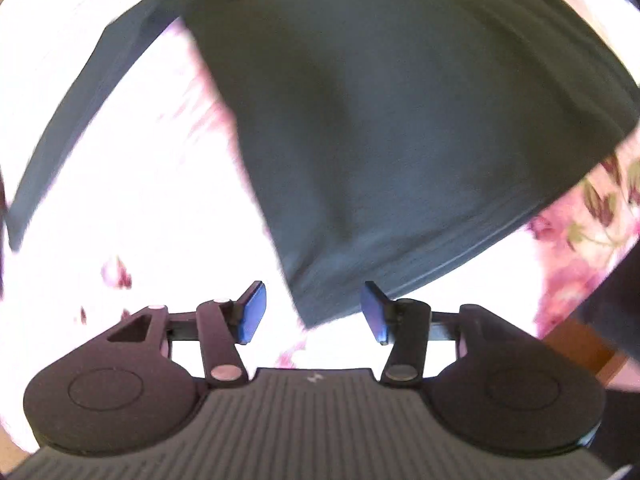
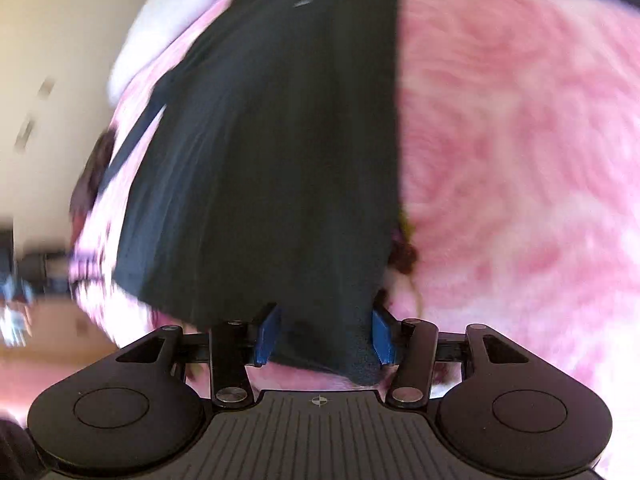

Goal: Fold clothes
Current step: 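Lower the shirt onto the bedspread and open both grippers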

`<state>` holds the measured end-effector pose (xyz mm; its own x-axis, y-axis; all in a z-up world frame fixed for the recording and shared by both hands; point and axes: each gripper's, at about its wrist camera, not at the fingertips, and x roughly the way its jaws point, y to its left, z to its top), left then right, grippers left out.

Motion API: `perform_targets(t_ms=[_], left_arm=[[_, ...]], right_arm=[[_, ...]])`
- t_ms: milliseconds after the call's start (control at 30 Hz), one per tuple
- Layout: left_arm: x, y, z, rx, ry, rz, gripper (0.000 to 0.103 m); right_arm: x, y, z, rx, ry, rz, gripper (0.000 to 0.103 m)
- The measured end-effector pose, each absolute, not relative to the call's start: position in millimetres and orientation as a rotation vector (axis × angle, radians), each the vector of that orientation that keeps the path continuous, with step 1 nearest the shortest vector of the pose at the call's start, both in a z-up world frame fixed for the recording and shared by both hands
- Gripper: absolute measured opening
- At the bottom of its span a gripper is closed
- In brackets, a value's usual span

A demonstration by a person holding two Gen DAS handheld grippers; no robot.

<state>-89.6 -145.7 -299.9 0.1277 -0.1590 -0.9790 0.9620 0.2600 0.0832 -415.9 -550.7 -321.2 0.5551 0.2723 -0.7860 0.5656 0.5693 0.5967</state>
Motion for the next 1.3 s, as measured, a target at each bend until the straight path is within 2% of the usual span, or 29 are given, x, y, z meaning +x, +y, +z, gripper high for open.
perform_targets(t_ms=[33, 67, 100, 167, 200, 267, 333, 400, 433, 467, 533, 567, 600, 633, 700, 867, 1100, 1300], left_arm=[[-80, -137, -303, 0.878, 1.150, -1.029, 0.047], [-69, -130, -308, 0.802, 1.190, -1.040, 0.047], [-62, -125, -312, 0.745, 1.218, -1.051, 0.047], [-50, -120, -324, 0.668, 1.264, -1.072, 0.039], [-47, -120, -330, 0.649, 1.294, -1.083, 0.031], [-49, -118, -336, 0.660, 1.292, -1.121, 0.027], [-51, -115, -332, 0.688, 1.288, -1.156, 0.014], [-53, -112, -326, 0.719, 1.287, -1.189, 0.012], [-54, -108, -321, 0.732, 1.285, -1.198, 0.012], [-54, -104, -316, 0.736, 1.282, -1.197, 0.012], [-51, -93, -304, 0.731, 1.263, -1.168, 0.012], [-49, -88, -297, 0.719, 1.255, -1.149, 0.012], [-48, -84, -290, 0.701, 1.249, -1.128, 0.015], [-47, -82, -282, 0.683, 1.240, -1.109, 0.018], [-42, -83, -266, 0.661, 1.205, -1.068, 0.033], [-42, -86, -230, 0.662, 1.088, -1.006, 0.039], [-11, -107, -220, 0.832, 0.904, -1.061, 0.041], [102, -150, -219, 0.745, 0.877, -1.086, 0.045]], right_arm=[[-417, -550, -320, 0.993, 1.026, -0.252, 0.031], [-415, -549, -319, 0.981, 1.056, -0.292, 0.007], [-413, -547, -318, 0.969, 1.087, -0.332, 0.005], [-416, -540, -312, 0.911, 1.156, -0.408, 0.004], [-414, -536, -309, 0.869, 1.194, -0.438, 0.004], [-405, -529, -303, 0.814, 1.260, -0.480, 0.004], [-397, -521, -296, 0.788, 1.287, -0.529, 0.004], [-386, -512, -286, 0.767, 1.301, -0.576, 0.004], [-379, -506, -279, 0.748, 1.316, -0.605, 0.005], [-373, -499, -271, 0.723, 1.332, -0.633, 0.013], [-360, -485, -257, 0.679, 1.353, -0.675, 0.033], [-356, -478, -248, 0.676, 1.339, -0.671, 0.049], [-353, -470, -240, 0.681, 1.316, -0.661, 0.057], [-350, -462, -231, 0.686, 1.294, -0.651, 0.057], [-346, -448, -215, 0.699, 1.246, -0.636, 0.058], [-348, -420, -193, 0.827, 1.090, -0.596, 0.058], [-321, -386, -182, 0.879, 1.044, -0.533, 0.058], [-292, -361, -173, 0.837, 1.050, -0.559, 0.059]])
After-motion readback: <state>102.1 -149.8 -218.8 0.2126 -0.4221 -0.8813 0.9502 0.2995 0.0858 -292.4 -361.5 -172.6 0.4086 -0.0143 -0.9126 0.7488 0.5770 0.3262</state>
